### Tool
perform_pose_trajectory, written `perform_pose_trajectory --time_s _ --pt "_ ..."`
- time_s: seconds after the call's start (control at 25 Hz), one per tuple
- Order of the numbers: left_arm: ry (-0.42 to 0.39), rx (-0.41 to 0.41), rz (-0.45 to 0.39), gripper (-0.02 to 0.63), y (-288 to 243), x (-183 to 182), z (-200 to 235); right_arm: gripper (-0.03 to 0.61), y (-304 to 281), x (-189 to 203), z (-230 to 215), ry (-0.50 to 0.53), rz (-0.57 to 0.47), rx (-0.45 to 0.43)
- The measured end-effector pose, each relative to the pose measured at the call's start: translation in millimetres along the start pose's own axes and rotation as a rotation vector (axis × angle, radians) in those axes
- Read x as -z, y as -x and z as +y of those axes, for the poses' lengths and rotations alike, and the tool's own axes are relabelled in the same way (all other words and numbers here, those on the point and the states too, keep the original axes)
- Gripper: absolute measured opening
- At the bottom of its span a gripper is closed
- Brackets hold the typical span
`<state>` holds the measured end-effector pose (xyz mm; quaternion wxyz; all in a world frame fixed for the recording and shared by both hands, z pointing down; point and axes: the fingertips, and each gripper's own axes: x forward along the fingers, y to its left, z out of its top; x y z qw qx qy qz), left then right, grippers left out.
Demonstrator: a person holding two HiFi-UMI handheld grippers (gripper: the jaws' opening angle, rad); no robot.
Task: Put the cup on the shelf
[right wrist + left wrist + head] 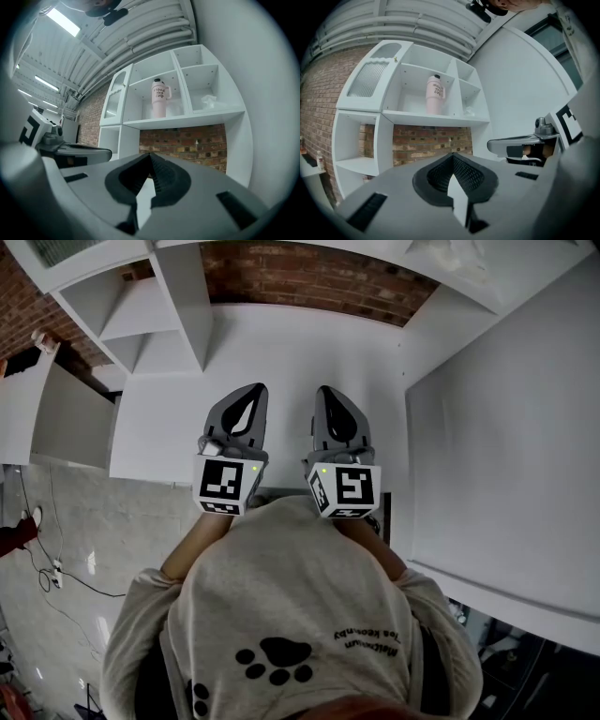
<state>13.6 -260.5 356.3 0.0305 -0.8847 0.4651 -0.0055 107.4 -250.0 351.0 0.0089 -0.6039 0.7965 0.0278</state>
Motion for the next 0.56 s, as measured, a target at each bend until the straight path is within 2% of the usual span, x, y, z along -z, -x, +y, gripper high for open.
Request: perform_pose_trajectory --time_s 0.12,0.32,0.56 --pt "0.003 -0.009 -0.004 0.008 0.4 0.3 0.1 0.008 0.2 -0.5 0.5 0.004 -0.005 -0.013" --pt "0.052 -0.026 -0.008 0.008 1.2 4.5 1.5 0.009 0.8 2.1 0.3 0.007 -0.007 -0.036" --pt "0.047 -0.032 -0.020 0.008 2.1 3.6 -6.2 0.009 5.0 2.4 -1.1 0.001 -0.013 -0.053"
